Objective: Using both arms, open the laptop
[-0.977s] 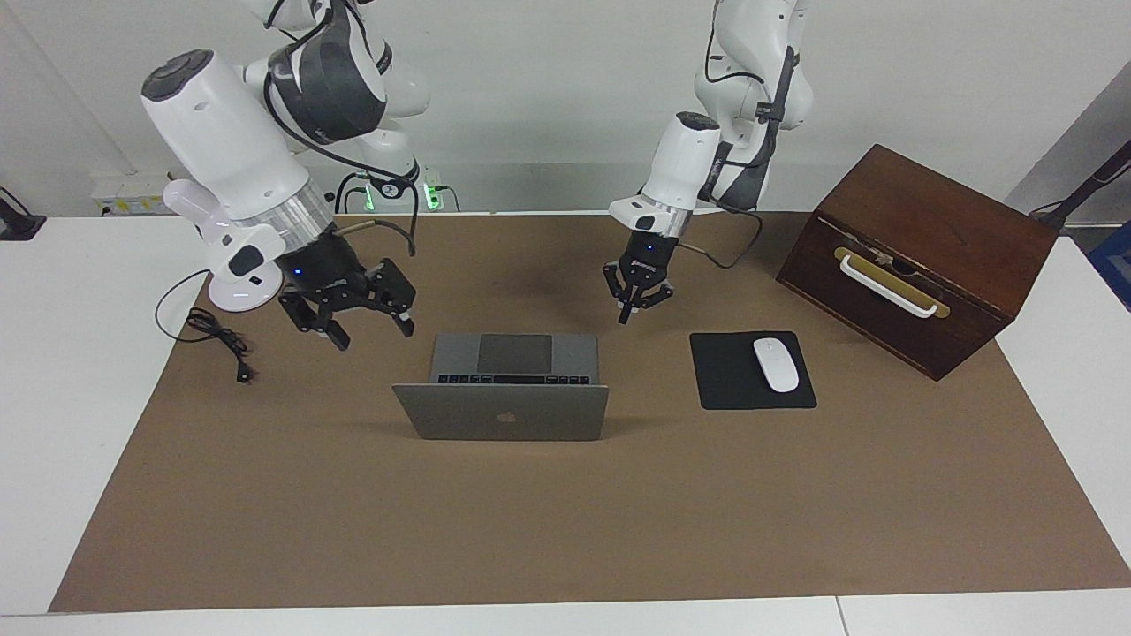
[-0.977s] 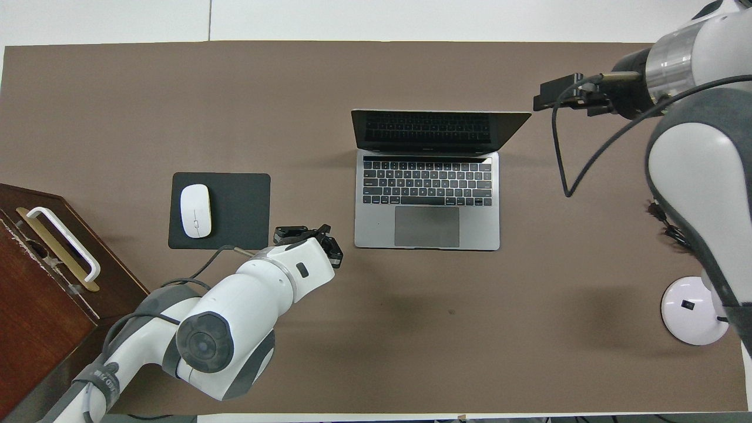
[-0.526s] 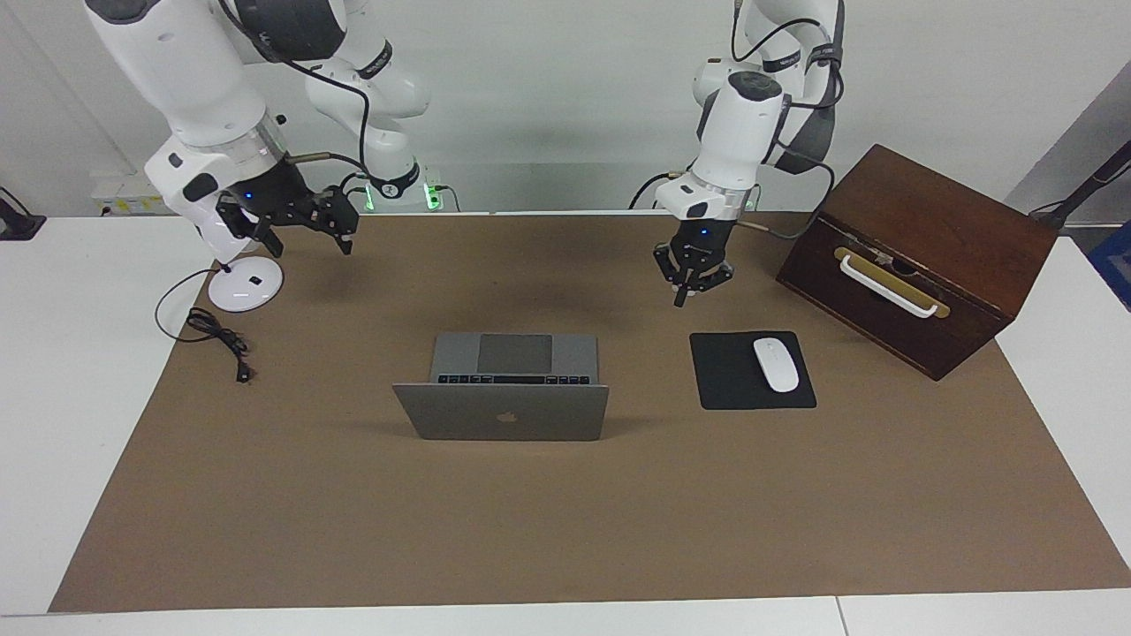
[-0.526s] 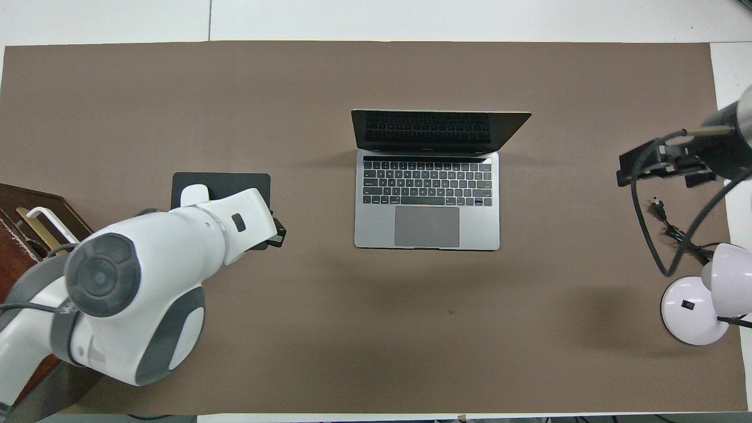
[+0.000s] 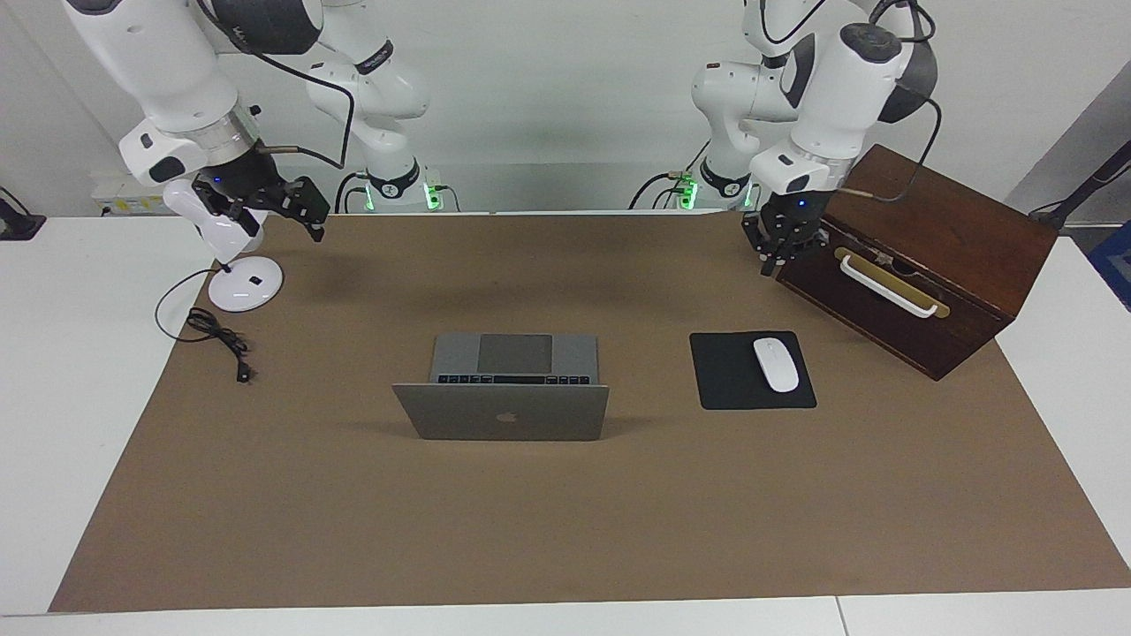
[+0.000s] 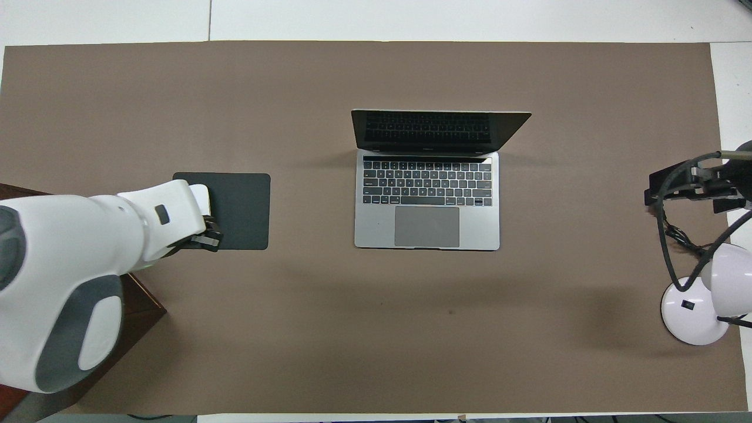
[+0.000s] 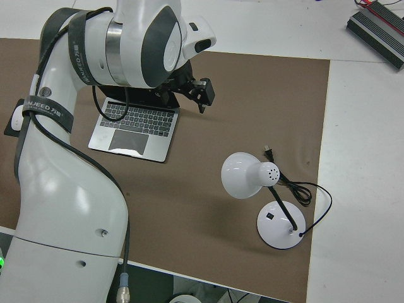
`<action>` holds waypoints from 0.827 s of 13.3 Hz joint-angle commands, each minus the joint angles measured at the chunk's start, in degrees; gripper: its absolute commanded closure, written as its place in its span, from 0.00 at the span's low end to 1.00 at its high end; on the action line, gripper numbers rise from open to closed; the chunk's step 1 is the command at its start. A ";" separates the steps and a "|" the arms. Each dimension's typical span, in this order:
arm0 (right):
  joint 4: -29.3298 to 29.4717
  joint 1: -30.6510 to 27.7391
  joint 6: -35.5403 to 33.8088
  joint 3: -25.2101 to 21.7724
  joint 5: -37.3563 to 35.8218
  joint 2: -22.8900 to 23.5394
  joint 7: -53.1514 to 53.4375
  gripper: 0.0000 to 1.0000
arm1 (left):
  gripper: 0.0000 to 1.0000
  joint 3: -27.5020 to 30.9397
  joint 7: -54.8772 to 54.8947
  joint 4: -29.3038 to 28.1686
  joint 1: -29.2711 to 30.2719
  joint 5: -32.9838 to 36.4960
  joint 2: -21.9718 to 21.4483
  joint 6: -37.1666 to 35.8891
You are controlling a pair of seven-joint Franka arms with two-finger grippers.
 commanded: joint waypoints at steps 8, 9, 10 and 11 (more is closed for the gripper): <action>-0.15 6.31 1.51 -8.34 -0.04 -0.92 0.08 0.00 | 0.00 -0.56 -6.57 9.54 9.27 1.59 1.76 -8.60; -0.50 6.31 1.34 -8.26 -0.21 -1.09 -0.01 0.00 | 0.00 -0.56 -6.66 11.73 9.88 1.68 2.72 -10.00; -0.50 6.22 1.25 -8.34 -0.48 -1.10 -0.53 0.00 | 0.00 -0.56 -6.66 14.27 10.49 1.50 4.12 -11.32; -0.59 6.05 1.16 -8.26 -0.65 -1.18 -0.97 0.00 | 0.00 -0.56 -6.75 16.91 10.76 1.50 5.44 -12.56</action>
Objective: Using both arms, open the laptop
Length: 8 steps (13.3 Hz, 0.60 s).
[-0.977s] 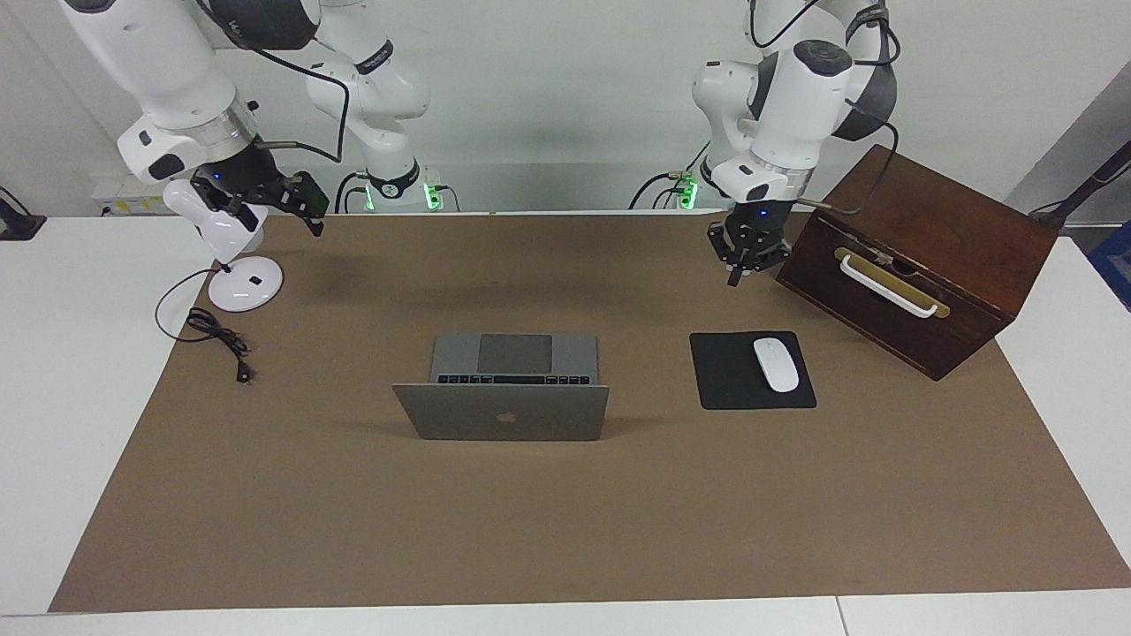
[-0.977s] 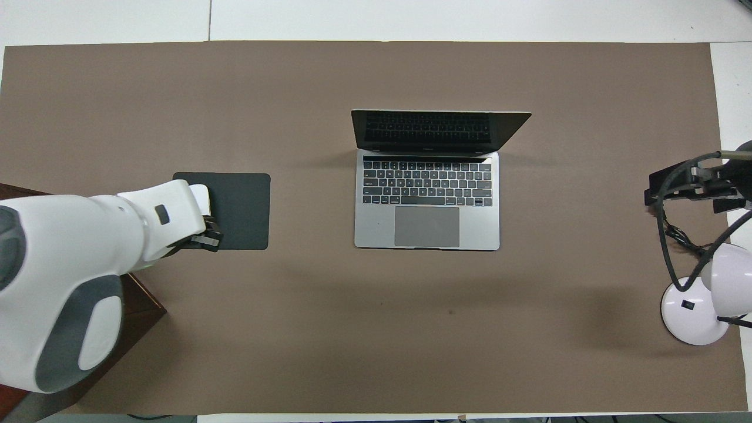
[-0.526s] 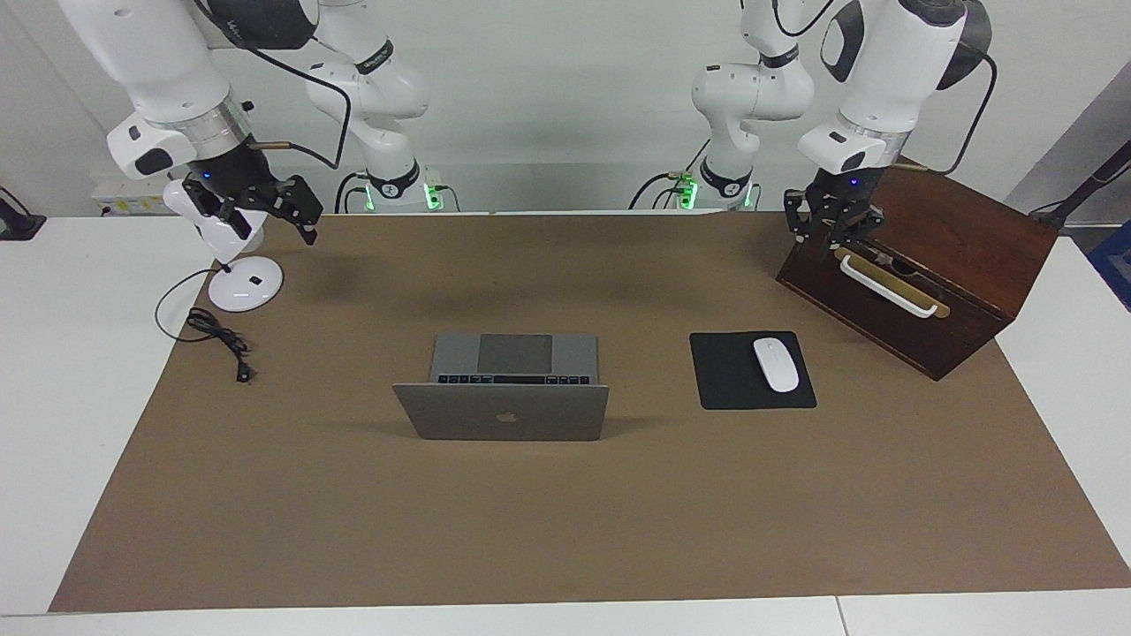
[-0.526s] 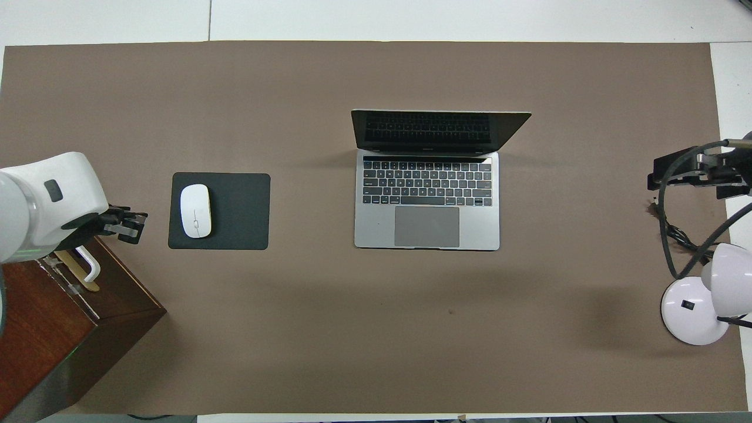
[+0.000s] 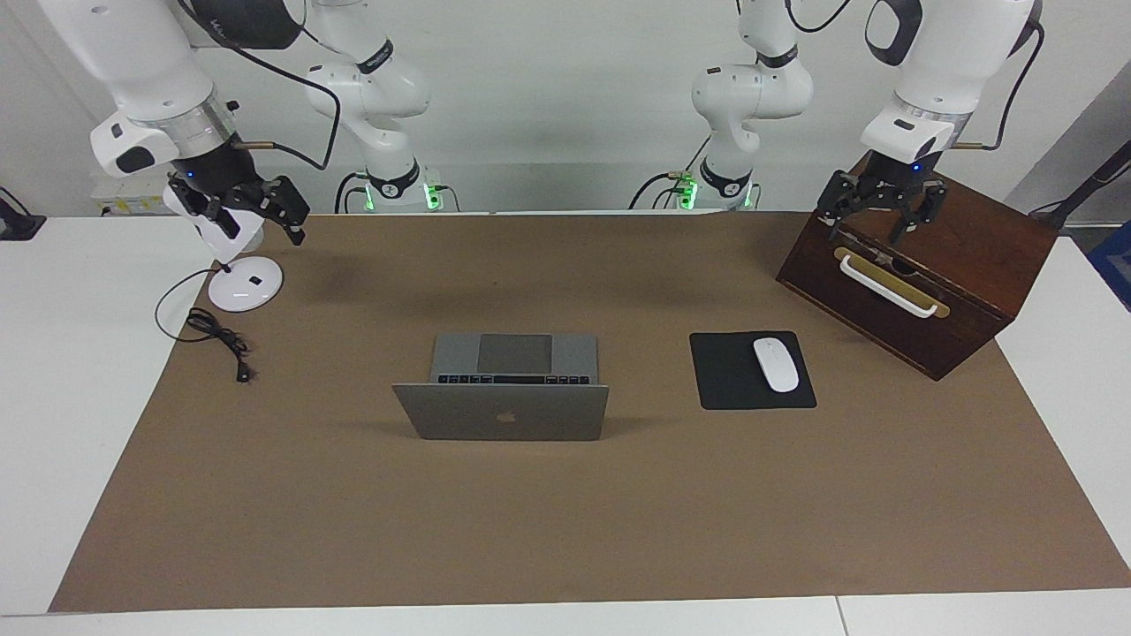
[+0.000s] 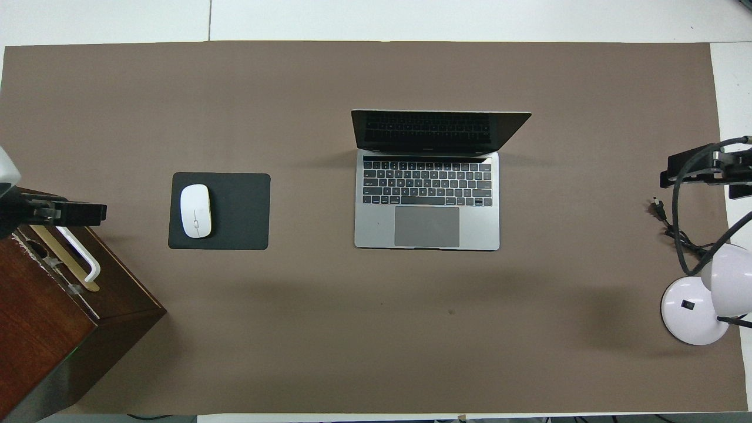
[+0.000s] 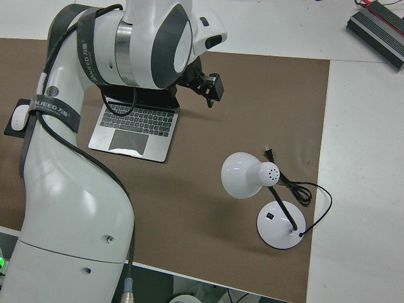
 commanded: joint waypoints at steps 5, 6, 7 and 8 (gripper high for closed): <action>-1.02 -0.02 -0.38 -0.48 -2.23 -0.82 -3.23 0.00 | 0.00 -0.70 -9.24 11.81 1.05 -0.88 6.58 -4.70; -1.02 -0.10 -0.39 -0.48 -3.03 -0.91 -3.75 0.00 | 0.00 -0.70 -10.29 11.81 1.14 -1.93 6.76 -4.79; -1.02 -0.11 -0.47 -0.40 -3.12 -0.91 -3.93 0.00 | 0.00 -0.70 -10.48 11.64 1.31 -2.02 6.76 -4.96; -1.02 -0.28 -0.65 -0.48 -3.13 -0.91 -4.02 0.00 | 0.00 -0.70 -10.48 11.37 1.32 -2.03 6.76 -5.31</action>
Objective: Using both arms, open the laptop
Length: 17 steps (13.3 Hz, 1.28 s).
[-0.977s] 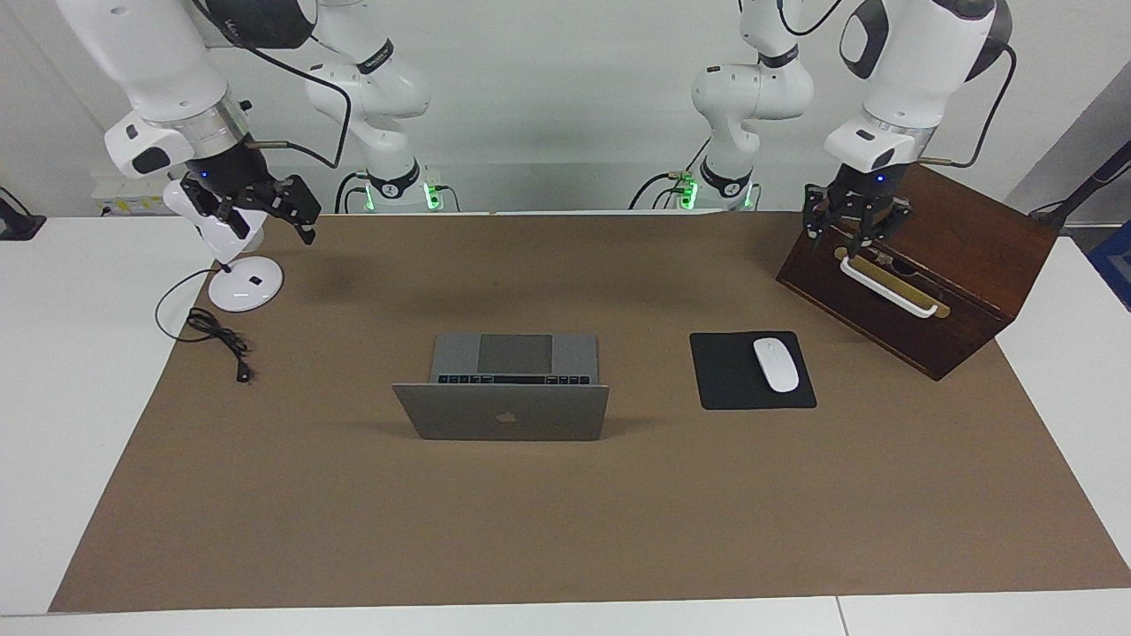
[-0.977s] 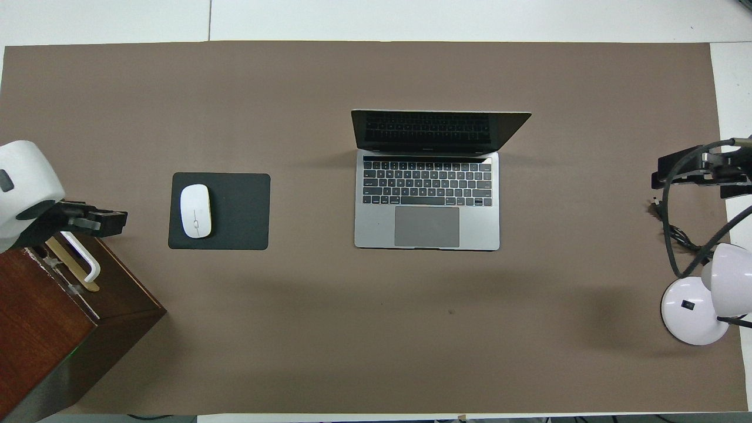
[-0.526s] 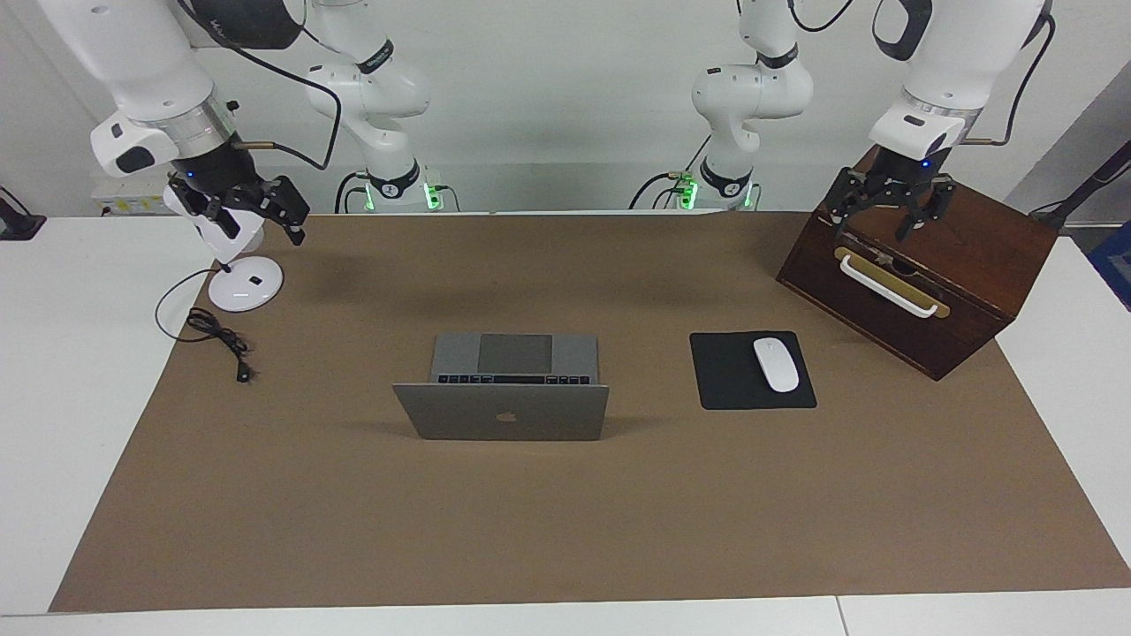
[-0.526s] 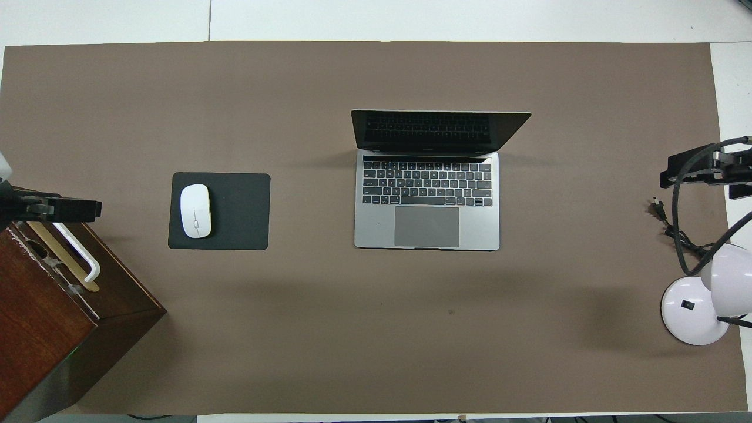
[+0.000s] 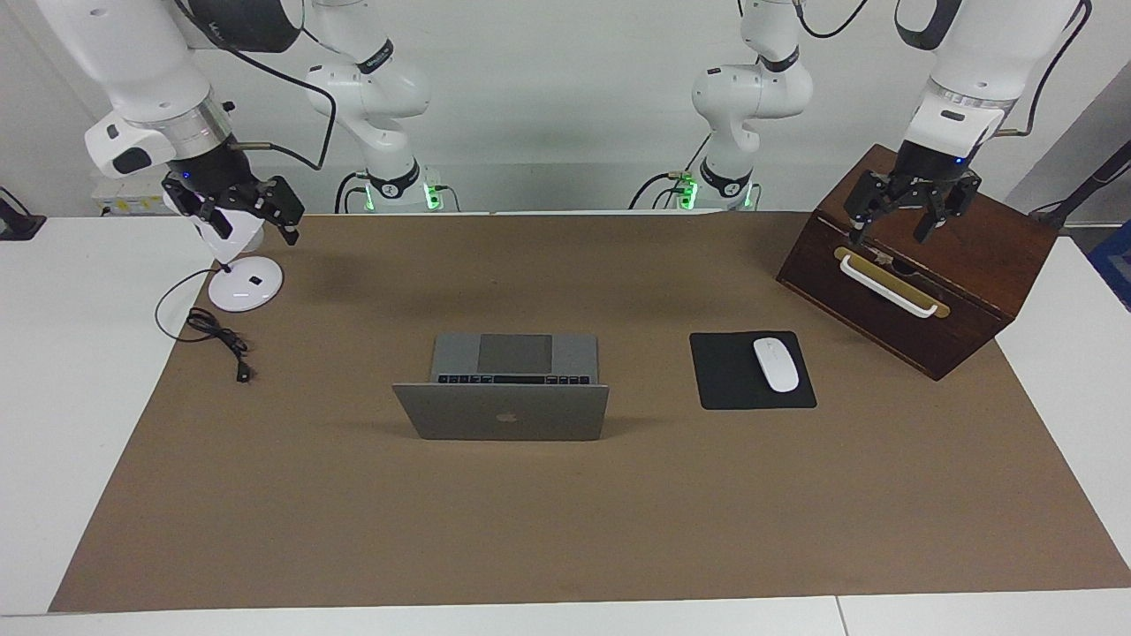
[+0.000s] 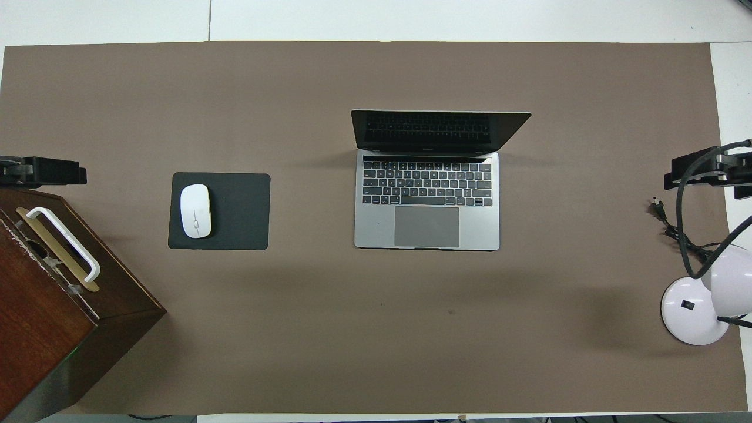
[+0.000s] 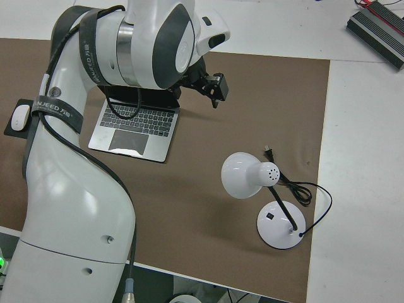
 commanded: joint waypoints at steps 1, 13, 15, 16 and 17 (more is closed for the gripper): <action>-0.92 -0.33 -0.93 -0.21 -1.26 -1.00 -2.22 0.00 | 0.00 -0.40 -1.08 1.21 0.63 -0.85 0.91 -2.60; -0.74 -1.12 -0.85 -0.03 -2.41 -0.91 -7.58 0.00 | 0.00 -0.31 -1.08 1.12 0.36 -0.68 0.82 -5.50; -0.74 -1.12 -0.94 -0.21 -2.32 -0.91 -7.58 0.00 | 0.00 -0.31 -1.08 1.12 0.45 -0.68 0.82 -5.85; -0.74 -1.12 -0.94 -0.12 -2.41 -1.00 -7.58 0.00 | 0.00 -0.31 -1.08 1.12 0.45 -0.68 0.82 -5.85; -0.74 -1.12 -0.94 -0.21 -2.41 -1.00 -7.58 0.00 | 0.00 -0.31 -1.08 1.12 0.45 -0.68 0.82 -5.85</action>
